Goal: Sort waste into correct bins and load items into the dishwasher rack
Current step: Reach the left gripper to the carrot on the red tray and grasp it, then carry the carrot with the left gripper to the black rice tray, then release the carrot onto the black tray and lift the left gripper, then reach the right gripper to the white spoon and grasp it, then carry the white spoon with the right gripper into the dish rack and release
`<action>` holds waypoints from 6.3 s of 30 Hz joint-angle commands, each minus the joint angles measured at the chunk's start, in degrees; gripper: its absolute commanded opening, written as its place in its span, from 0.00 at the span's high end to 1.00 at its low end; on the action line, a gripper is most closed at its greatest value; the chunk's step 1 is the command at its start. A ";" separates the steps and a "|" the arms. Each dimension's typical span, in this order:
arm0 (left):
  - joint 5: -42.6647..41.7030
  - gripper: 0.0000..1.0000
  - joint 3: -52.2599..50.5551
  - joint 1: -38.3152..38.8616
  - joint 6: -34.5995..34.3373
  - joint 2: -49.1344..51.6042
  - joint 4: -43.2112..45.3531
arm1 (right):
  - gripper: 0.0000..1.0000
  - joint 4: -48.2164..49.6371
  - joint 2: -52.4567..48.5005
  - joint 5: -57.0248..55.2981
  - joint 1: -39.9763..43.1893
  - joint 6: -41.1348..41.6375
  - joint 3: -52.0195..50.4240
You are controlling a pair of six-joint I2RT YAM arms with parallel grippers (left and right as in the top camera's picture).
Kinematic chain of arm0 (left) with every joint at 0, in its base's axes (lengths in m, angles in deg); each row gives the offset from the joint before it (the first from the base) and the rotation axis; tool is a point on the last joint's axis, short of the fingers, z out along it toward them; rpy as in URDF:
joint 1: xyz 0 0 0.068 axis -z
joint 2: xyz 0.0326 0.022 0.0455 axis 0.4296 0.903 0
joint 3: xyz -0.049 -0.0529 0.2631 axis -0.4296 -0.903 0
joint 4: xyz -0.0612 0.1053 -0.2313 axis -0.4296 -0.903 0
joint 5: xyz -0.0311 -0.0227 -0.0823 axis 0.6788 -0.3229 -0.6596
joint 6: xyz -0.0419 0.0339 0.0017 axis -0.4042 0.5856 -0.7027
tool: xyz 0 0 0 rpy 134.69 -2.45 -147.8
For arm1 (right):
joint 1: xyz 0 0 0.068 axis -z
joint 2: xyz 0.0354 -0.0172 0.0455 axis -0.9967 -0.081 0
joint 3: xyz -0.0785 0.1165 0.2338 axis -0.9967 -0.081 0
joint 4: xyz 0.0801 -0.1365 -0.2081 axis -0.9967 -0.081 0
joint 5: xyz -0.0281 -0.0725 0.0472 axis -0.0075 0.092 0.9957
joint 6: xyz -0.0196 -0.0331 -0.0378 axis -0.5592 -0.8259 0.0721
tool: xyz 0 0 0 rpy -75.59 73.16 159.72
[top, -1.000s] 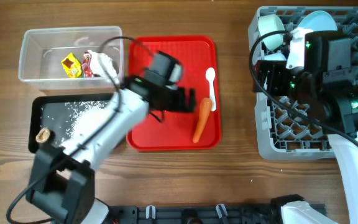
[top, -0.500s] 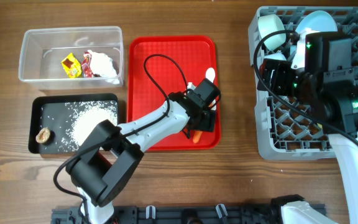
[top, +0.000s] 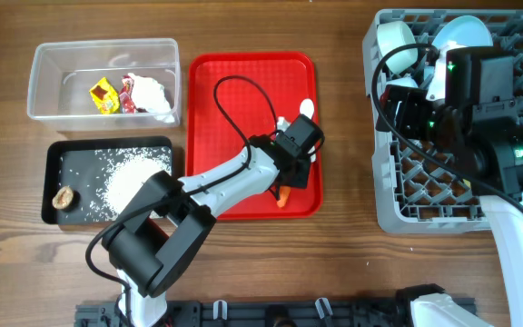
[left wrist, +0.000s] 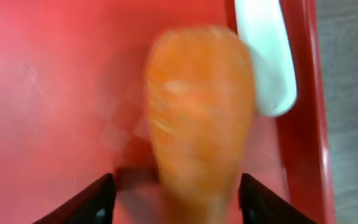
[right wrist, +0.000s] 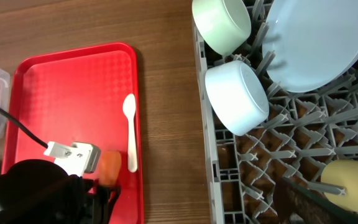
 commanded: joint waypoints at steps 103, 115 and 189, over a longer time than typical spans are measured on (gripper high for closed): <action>-4.15 0.44 -11.65 -49.59 -8.87 -64.57 -34.36 | 0.00 0.87 -0.57 4.07 0.20 0.68 -0.09; -4.13 0.41 -11.65 -31.36 -8.83 -47.10 -21.38 | 0.00 8.72 -10.88 18.53 -1.97 -1.22 -0.09; 5.33 0.00 -11.63 -30.34 -16.55 -26.99 -11.54 | 0.96 4.39 -13.94 4.63 -0.07 8.46 -0.24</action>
